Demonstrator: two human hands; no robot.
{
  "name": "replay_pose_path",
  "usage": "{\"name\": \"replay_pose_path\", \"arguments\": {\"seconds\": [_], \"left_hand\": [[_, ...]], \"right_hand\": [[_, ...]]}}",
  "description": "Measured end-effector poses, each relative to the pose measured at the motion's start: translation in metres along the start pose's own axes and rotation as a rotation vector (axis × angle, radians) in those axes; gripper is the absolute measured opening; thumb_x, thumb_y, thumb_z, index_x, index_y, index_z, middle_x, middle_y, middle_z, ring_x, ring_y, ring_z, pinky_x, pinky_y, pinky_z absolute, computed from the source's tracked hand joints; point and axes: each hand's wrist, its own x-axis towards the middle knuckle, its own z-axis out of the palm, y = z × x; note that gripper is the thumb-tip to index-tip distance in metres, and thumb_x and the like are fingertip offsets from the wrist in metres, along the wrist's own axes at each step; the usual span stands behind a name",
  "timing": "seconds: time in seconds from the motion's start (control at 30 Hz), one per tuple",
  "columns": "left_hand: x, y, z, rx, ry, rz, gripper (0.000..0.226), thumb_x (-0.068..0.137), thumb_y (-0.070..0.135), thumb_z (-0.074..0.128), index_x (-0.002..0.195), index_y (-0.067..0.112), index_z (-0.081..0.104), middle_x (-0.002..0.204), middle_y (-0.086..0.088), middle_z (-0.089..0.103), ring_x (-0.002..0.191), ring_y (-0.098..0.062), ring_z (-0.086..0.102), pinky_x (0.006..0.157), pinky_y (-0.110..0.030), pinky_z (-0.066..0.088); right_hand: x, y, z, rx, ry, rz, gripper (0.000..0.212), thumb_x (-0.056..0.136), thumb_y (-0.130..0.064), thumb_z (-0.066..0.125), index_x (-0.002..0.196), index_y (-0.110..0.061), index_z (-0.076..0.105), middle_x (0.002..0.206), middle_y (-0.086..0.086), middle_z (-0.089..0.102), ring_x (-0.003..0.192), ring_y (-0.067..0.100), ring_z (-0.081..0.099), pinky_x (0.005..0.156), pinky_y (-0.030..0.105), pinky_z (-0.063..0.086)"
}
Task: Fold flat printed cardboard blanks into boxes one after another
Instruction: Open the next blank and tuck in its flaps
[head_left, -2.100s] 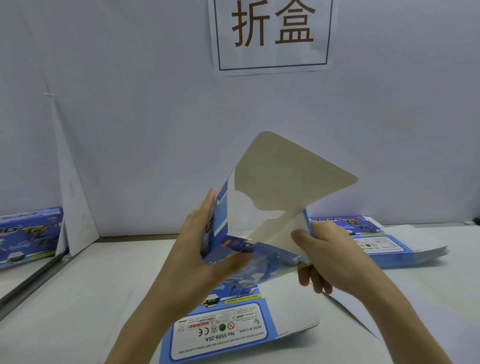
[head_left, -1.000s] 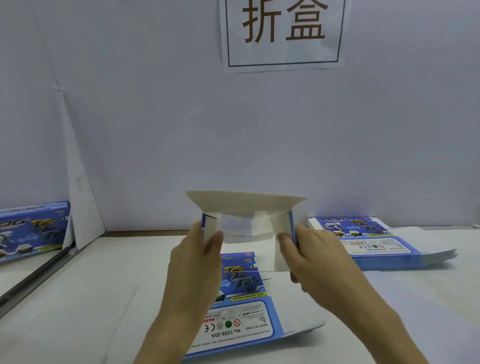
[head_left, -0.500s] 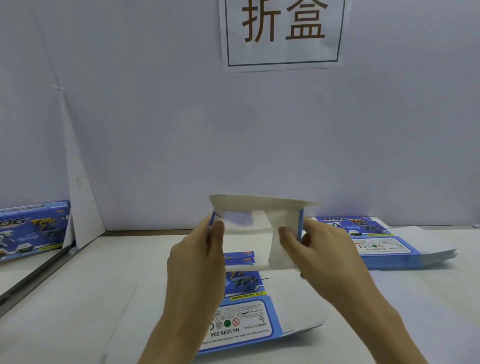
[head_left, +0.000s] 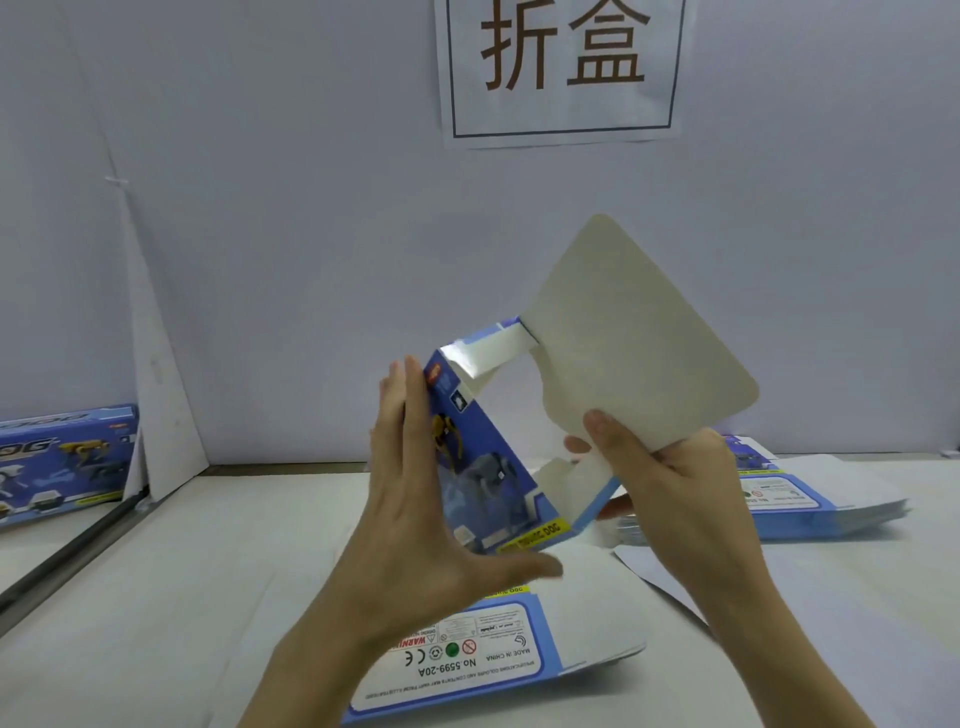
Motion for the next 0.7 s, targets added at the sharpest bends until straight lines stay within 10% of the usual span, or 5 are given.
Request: {"name": "replay_pose_path", "arguments": {"seconds": [0.1, 0.17, 0.3, 0.5, 0.7], "left_hand": [[0.000, -0.010, -0.004, 0.110, 0.021, 0.024, 0.147, 0.038, 0.079, 0.075, 0.136, 0.054, -0.031, 0.152, 0.023, -0.006, 0.147, -0.011, 0.006, 0.114, -0.046, 0.030], [0.000, -0.018, -0.009, 0.107, 0.026, 0.053, 0.144, 0.041, 0.076, 0.075, 0.144, 0.048, -0.022, 0.148, 0.019, 0.008, 0.139, -0.003, 0.022, 0.106, -0.019, 0.036], [0.013, -0.017, -0.013, 0.003, 0.096, 0.059, 0.140, 0.050, 0.087, 0.062, 0.154, 0.013, 0.006, 0.139, 0.000, 0.032, 0.136, -0.009, 0.034, 0.104, -0.011, 0.034], [0.000, -0.008, -0.007, -0.005, -0.026, 0.222, 0.135, 0.058, 0.062, 0.078, 0.152, 0.022, -0.011, 0.147, 0.008, 0.017, 0.136, 0.002, 0.029, 0.094, 0.003, 0.029], [0.001, -0.014, -0.017, 0.055, -0.024, 0.233, 0.138, 0.051, 0.061, 0.080, 0.149, 0.039, -0.015, 0.148, 0.008, 0.014, 0.135, 0.002, 0.027, 0.090, 0.004, 0.033]], "right_hand": [[0.000, -0.007, -0.005, 0.015, -0.140, 0.029, 0.026, 0.089, -0.044, 0.062, 0.076, -0.024, 0.073, 0.079, 0.013, 0.072, 0.077, 0.031, 0.068, 0.051, 0.033, 0.058], [0.001, -0.013, -0.010, 0.060, -0.128, -0.022, 0.016, 0.079, -0.052, 0.059, 0.080, -0.042, 0.072, 0.071, -0.005, 0.072, 0.068, 0.018, 0.067, 0.058, 0.024, 0.056], [0.004, -0.013, -0.016, 0.244, 0.094, -0.143, 0.021, 0.079, -0.037, 0.068, 0.083, -0.017, 0.070, 0.066, -0.010, 0.061, 0.059, 0.005, 0.053, 0.053, 0.013, 0.044], [0.010, -0.002, -0.007, 0.821, -0.206, 0.708, 0.023, 0.067, -0.023, 0.067, 0.082, -0.008, 0.075, 0.076, 0.008, 0.073, 0.062, 0.018, 0.070, 0.054, 0.027, 0.058], [0.010, 0.005, -0.005, 0.618, -0.207, 0.789, 0.048, 0.050, -0.027, 0.078, 0.091, -0.004, 0.067, 0.069, 0.009, 0.064, 0.049, 0.015, 0.057, 0.027, 0.016, 0.030]]}}
